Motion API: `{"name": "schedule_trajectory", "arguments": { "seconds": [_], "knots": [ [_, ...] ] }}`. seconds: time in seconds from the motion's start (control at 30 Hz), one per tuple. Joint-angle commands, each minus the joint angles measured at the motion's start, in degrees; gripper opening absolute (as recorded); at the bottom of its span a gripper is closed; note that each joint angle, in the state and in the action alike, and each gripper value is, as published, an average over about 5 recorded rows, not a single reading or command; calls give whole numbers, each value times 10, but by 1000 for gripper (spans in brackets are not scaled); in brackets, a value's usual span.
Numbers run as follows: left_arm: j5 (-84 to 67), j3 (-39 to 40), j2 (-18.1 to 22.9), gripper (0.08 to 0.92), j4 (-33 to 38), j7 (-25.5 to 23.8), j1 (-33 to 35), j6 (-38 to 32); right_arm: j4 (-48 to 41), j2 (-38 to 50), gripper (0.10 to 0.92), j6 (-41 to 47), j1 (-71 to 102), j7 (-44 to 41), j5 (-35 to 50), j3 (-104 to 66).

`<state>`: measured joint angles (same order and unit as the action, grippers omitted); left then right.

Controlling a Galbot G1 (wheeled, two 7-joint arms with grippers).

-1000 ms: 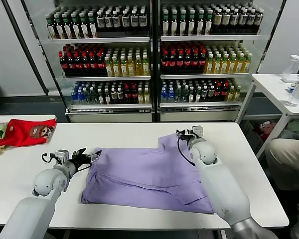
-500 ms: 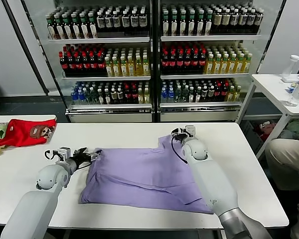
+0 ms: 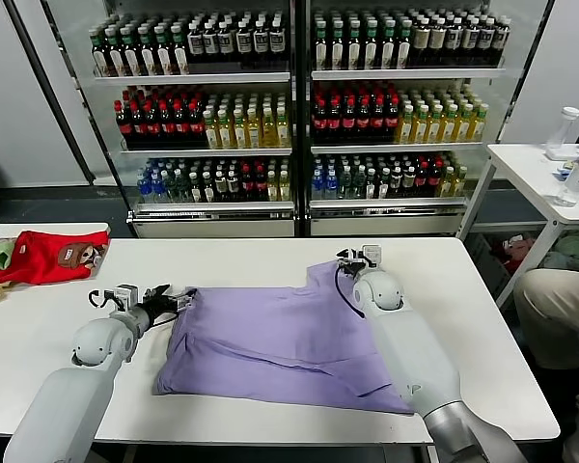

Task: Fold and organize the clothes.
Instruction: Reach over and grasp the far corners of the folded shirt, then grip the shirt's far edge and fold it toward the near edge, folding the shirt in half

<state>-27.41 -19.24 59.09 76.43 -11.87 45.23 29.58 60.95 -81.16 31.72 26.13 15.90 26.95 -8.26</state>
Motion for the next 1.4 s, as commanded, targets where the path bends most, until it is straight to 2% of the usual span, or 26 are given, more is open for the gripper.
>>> {"name": "schedule_trajectory", "arguments": {
  "seconds": [0.03, 0.17, 0.33, 0.47, 0.67, 1.0, 1.4],
  "knots": [
    [5, 3, 3, 620, 0, -6, 2, 0, 3, 2, 498, -1, 1, 0, 6, -2],
    [5, 3, 6, 507, 5, -6, 7, 0, 3, 1, 385, -12, 3, -9, 2, -3],
    [-3, 0, 8, 359, 15, -3, 10, -16, 35, 10, 247, -74, 15, -35, -4, -3],
    [-40, -8, -2, 247, 47, 8, 20, -39, 143, 42, 142, -70, 49, -35, 14, 2],
    [-74, -27, -15, 100, 112, 17, 64, -46, 316, 94, 111, -6, 141, -10, 48, -5],
    [-77, -67, -14, 87, 184, 25, 160, -65, 453, 152, 111, 13, 273, 5, 64, -48],
    [-75, -106, -12, 87, 224, 23, 229, -81, 524, 163, 111, 8, 366, 5, 46, -67]
  ]
}}
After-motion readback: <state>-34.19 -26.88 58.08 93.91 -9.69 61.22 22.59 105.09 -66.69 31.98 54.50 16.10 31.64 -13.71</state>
